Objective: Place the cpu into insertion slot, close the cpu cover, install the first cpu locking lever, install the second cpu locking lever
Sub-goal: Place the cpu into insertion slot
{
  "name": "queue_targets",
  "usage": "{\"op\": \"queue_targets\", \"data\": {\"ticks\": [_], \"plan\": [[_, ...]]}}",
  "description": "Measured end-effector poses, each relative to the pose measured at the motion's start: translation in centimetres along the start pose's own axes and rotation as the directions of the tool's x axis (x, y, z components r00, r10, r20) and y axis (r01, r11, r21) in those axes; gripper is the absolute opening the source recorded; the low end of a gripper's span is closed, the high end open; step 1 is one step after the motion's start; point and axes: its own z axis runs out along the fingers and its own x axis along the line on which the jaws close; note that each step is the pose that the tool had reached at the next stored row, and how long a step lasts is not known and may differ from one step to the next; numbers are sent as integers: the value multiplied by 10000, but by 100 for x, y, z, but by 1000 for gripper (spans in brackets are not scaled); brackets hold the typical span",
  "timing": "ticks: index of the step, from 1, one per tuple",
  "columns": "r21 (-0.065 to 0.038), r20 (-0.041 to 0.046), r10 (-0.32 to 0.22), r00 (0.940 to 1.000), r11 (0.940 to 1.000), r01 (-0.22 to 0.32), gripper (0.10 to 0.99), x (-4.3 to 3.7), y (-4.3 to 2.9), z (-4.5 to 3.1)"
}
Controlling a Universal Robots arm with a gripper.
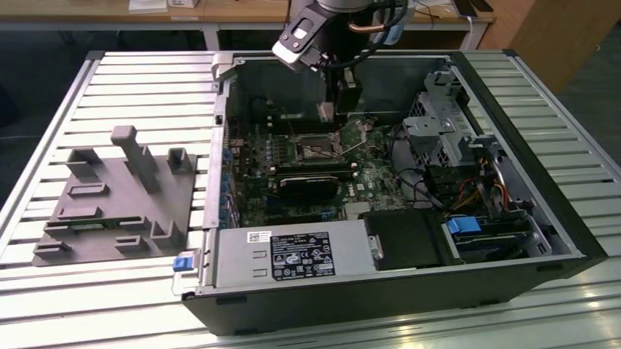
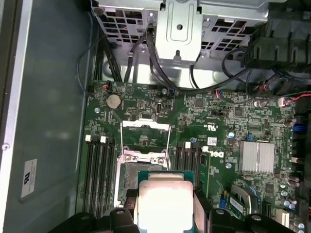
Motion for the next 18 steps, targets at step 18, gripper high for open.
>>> {"op": "queue_targets", "data": {"ticks": [18], "plan": [[97, -4, 2, 10000, 10000, -1, 537, 46, -18, 249]]}}
